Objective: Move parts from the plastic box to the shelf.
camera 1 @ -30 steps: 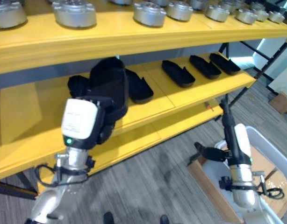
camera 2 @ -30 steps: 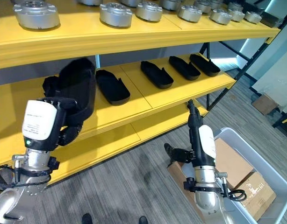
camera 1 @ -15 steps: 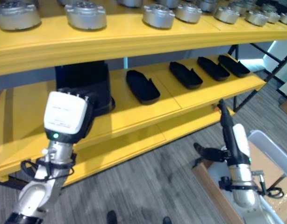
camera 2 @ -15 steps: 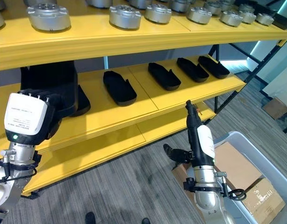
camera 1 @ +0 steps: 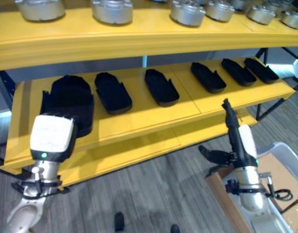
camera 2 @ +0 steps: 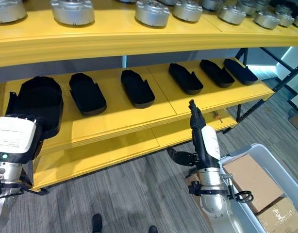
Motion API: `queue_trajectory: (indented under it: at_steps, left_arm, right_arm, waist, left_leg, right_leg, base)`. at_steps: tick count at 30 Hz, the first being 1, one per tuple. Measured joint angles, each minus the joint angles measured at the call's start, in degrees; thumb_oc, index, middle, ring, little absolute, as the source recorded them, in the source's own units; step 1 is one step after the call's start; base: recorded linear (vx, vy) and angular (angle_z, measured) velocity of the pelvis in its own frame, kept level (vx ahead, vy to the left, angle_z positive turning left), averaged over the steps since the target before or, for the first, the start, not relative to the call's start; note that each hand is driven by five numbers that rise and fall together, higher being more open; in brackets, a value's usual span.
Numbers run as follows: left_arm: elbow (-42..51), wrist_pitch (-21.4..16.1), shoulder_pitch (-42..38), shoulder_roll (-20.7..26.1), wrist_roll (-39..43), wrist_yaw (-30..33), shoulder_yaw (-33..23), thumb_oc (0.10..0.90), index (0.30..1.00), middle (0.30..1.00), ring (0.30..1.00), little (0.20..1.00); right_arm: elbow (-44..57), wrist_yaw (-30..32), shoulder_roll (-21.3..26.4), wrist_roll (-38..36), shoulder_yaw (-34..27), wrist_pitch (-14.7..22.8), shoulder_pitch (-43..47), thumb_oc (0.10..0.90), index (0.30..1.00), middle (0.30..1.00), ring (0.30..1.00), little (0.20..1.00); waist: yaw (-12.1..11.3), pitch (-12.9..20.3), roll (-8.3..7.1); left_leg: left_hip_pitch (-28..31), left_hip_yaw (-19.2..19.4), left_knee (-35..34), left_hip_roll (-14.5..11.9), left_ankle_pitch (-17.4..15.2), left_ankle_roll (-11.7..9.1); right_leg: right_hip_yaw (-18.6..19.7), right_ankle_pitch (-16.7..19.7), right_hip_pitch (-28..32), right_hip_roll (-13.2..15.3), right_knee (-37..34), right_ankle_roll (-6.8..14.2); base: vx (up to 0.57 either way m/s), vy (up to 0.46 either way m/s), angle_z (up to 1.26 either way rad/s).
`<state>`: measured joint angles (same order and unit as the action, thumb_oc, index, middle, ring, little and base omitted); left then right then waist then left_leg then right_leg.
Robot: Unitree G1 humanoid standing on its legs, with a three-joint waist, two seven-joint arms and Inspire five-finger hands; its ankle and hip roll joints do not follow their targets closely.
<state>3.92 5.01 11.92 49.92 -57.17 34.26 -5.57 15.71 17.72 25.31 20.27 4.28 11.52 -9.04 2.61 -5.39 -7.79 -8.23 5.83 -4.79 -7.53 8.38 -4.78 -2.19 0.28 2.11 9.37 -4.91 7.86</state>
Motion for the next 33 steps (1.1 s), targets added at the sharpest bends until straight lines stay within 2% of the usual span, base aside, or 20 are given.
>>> queue_trajectory:
  at_steps: [6, 8, 10, 12, 14, 15, 16, 17, 18, 20, 21, 22, 23, 24, 26, 30, 33]
  left_arm:
    - [0.1, 0.0, -2.8, 1.0, 0.1, 0.1, -0.4, 0.400, 0.300, 0.300, 0.300, 0.300]
    - [0.3, -0.1, -7.0, 1.1, 0.3, 0.1, 1.6, 0.400, 0.300, 0.300, 0.300, 0.300]
    - [0.4, -0.1, -12.4, 1.1, 0.5, 0.2, 4.3, 0.400, 0.300, 0.300, 0.300, 0.300]
    - [0.9, -0.2, -17.4, 1.0, 0.5, 0.3, 7.3, 0.400, 0.300, 0.300, 0.300, 0.300]
    - [1.9, -0.6, -20.2, 1.1, 0.4, 0.6, 8.7, 0.400, 0.300, 0.300, 0.300, 0.300]
    - [2.1, -0.4, -22.2, 1.0, 0.5, 1.4, 10.1, 0.400, 0.300, 0.300, 0.300, 0.300]
    - [2.6, -0.5, -22.6, 1.1, 0.5, 1.7, 10.5, 0.400, 0.300, 0.300, 0.300, 0.300]
    - [2.2, 0.0, -22.7, -1.0, 0.7, 2.6, 11.2, 0.400, 0.300, 0.300, 0.300, 0.300]
    - [1.7, -0.1, -22.4, -1.6, 0.7, 2.6, 11.3, 0.400, 0.300, 0.300, 0.300, 0.300]
    - [1.3, -0.4, -20.8, -1.6, 0.7, 2.5, 11.3, 0.400, 0.300, 0.300, 0.300, 0.300]
    - [1.4, -0.5, -19.9, -1.6, 0.7, 2.4, 11.3, 0.400, 0.300, 0.300, 0.300, 0.300]
    - [1.4, -0.6, -19.1, -1.6, 0.7, 2.2, 11.4, 0.400, 0.300, 0.300, 0.300, 0.300]
    - [1.4, -0.5, -18.5, -1.6, 0.7, 1.5, 11.7, 0.400, 0.300, 0.300, 0.300, 0.300]
    - [1.3, -0.5, -18.4, -2.2, 0.7, 1.2, 12.5, 0.400, 0.300, 0.300, 0.300, 0.300]
    - [1.3, -1.2, -18.5, -3.0, 0.6, 1.0, 13.3, 0.400, 0.300, 0.300, 0.300, 0.300]
    - [1.3, -1.3, -17.9, -4.3, 0.7, -0.2, 13.3, 0.400, 0.300, 0.300, 0.300, 0.300]
    - [1.3, -1.3, -17.9, -6.3, 0.8, -0.1, 13.1, 0.400, 0.300, 0.300, 0.300, 0.300]
  right_arm:
    - [-0.4, -0.4, 2.1, 0.0, 3.8, 0.0, 4.2, 0.900, 1.000, 1.000, 1.000, 1.000]
    - [-0.5, -0.4, 2.0, 0.0, 4.0, 0.1, 4.3, 0.900, 1.000, 1.000, 1.000, 1.000]
    - [-0.6, -0.3, 2.0, 0.0, 3.9, 0.1, 4.4, 0.900, 1.000, 1.000, 1.000, 1.000]
    - [-0.6, -0.5, 2.0, 0.0, 3.9, 0.1, 3.7, 0.900, 1.000, 1.000, 1.000, 1.000]
    - [-0.4, -0.6, 2.0, 0.0, 3.8, 0.1, 2.9, 0.900, 1.000, 1.000, 1.000, 1.000]
    - [-0.3, -0.7, 2.4, 0.5, 3.6, -0.1, 2.5, 0.900, 1.000, 1.000, 1.000, 1.000]
    - [-0.1, -0.7, 2.2, 0.6, 3.5, -0.1, 2.0, 0.900, 1.000, 1.000, 1.000, 1.000]
    - [-0.1, -1.0, 2.2, 1.8, 3.7, 0.3, 1.6, 0.900, 1.000, 1.000, 1.000, 1.000]
    - [0.0, -1.0, 2.2, 1.8, 3.7, 0.6, 1.1, 0.900, 1.000, 1.000, 1.000, 1.000]
    - [0.0, -0.9, 2.2, 1.8, 3.6, 1.4, 0.2, 0.900, 1.000, 1.000, 1.000, 1.000]
    - [0.1, -0.9, 2.2, 1.8, 3.5, 1.4, -0.1, 0.900, 1.000, 1.000, 1.000, 1.000]
    - [0.1, -0.9, 2.5, 1.8, 3.5, 1.4, -0.1, 0.900, 1.000, 1.000, 1.000, 1.000]
    - [0.1, -0.9, 2.7, 1.8, 3.5, 1.4, -0.1, 0.900, 1.000, 1.000, 1.000, 1.000]
    - [0.0, -0.9, 2.8, 1.8, 3.3, 1.4, 0.0, 0.900, 1.000, 1.000, 1.000, 1.000]
    - [-0.1, -0.9, 3.3, 2.2, 3.4, 1.3, 0.1, 0.900, 1.000, 1.000, 1.000, 1.000]
    - [-0.1, -0.8, 3.4, 2.2, 3.4, 1.3, 1.2, 0.900, 1.000, 1.000, 1.000, 1.000]
    - [-0.1, -0.3, 3.9, 2.1, 3.2, 1.3, 2.1, 0.900, 1.000, 1.000, 1.000, 1.000]
  waist:
    - [-1.2, -0.1, -0.96]
    - [-1.2, -0.3, -1.13]
    - [-0.9, -1.0, -0.60]
    - [-0.3, -1.3, -0.16]
    - [1.2, -1.4, 0.79]
    - [2.1, -1.9, 1.81]
    - [2.8, -1.8, 1.89]
    - [3.1, -2.2, 2.51]
    - [2.8, -2.5, 3.25]
    - [3.7, -2.0, 1.86]
    - [3.9, -2.0, 1.70]
    - [3.7, -1.6, 0.55]
    - [3.6, -1.2, 0.04]
    - [3.7, -1.3, 0.64]
    - [3.8, -1.3, 1.71]
    - [3.1, -1.3, 1.65]
    - [2.5, -1.3, 1.78]
  left_leg:
    - [-4.1, 0.2, 3.7, 0.9, -0.7, 0.4]
    - [-7.5, -0.3, 8.4, 2.4, -3.5, 1.7]
    - [-10.6, -1.3, 12.2, 4.1, -5.6, 2.9]
    - [-13.1, -2.0, 15.0, 5.6, -7.1, 4.2]
    - [-13.5, -2.5, 14.7, 6.4, -7.1, 5.1]
    - [-13.0, -3.5, 13.6, 6.4, -6.6, 6.1]
    - [-11.7, -3.2, 11.8, 6.7, -5.5, 7.4]
    - [-7.7, -3.2, 7.5, 6.4, -4.5, 8.9]
    - [-6.1, -3.7, 5.1, 5.6, -2.9, 9.0]
    - [-1.7, -3.0, 0.0, 6.0, -1.6, 9.1]
    - [-1.3, -2.6, 0.0, 6.6, -1.8, 9.1]
    - [-0.5, -1.9, 0.0, 7.8, -2.1, 8.8]
    - [-0.1, -1.7, 0.1, 8.9, -2.6, 8.9]
    - [0.3, -3.2, 0.1, 9.7, -3.0, 8.7]
    - [0.8, -4.8, 0.1, 9.7, -2.9, 8.4]
    - [3.8, -5.7, 0.1, 9.6, -2.9, 8.1]
    - [4.9, -7.8, 0.4, 9.8, -3.4, 6.8]
  right_leg:
    - [0.4, 0.8, -2.8, 1.0, 0.0, 0.9]
    - [0.3, 1.0, -3.6, 3.0, 0.4, 1.1]
    - [0.2, 0.9, -4.1, 4.5, 1.1, 0.8]
    - [0.3, 0.7, -4.5, 5.6, 2.2, 0.1]
    - [0.8, 2.3, -5.3, 5.9, 3.8, -2.8]
    - [2.7, 3.0, -6.9, 5.7, 7.2, -4.0]
    - [5.5, 2.8, -9.3, 5.6, 11.1, -4.0]
    - [11.5, -2.5, -12.1, 1.1, 14.7, -2.3]
    - [14.0, -4.0, -12.7, -2.0, 14.8, -1.8]
    - [13.5, -4.6, -15.1, -9.8, 14.8, -1.8]
    - [12.7, -3.8, -15.9, -12.0, 14.1, -2.9]
    - [11.1, -1.7, -15.6, -12.3, 11.8, -4.1]
    - [10.8, 0.9, -14.6, -12.1, 9.1, -4.5]
    - [12.3, 3.0, -12.9, -12.0, 6.8, -7.4]
    - [15.6, 3.6, -10.5, -11.7, 4.4, -6.7]
    - [15.0, 3.6, -5.9, -11.5, 2.0, -6.7]
    - [13.3, 3.3, -2.9, -11.3, 0.0, -6.8]
  base:
    - [-0.06, 0.171, 0.00]
    - [0.01, 0.323, 0.18]
    - [0.08, 0.271, 0.36]
    - [0.09, 0.178, 0.38]
    - [0.08, 0.179, 0.42]
    - [0.08, 0.250, 0.40]
    - [0.10, 0.320, 0.08]
    - [0.11, 0.272, -0.18]
    - [0.05, 0.127, -0.26]
    - [0.06, 0.054, -0.06]
    - [0.05, 0.011, 0.01]
    - [0.06, -0.007, 0.05]
    - [0.07, -0.017, 0.13]
    - [0.04, -0.014, 0.27]
    - [0.03, -0.076, 0.47]
    - [0.02, -0.107, 0.29]
    - [-0.07, -0.132, 0.43]
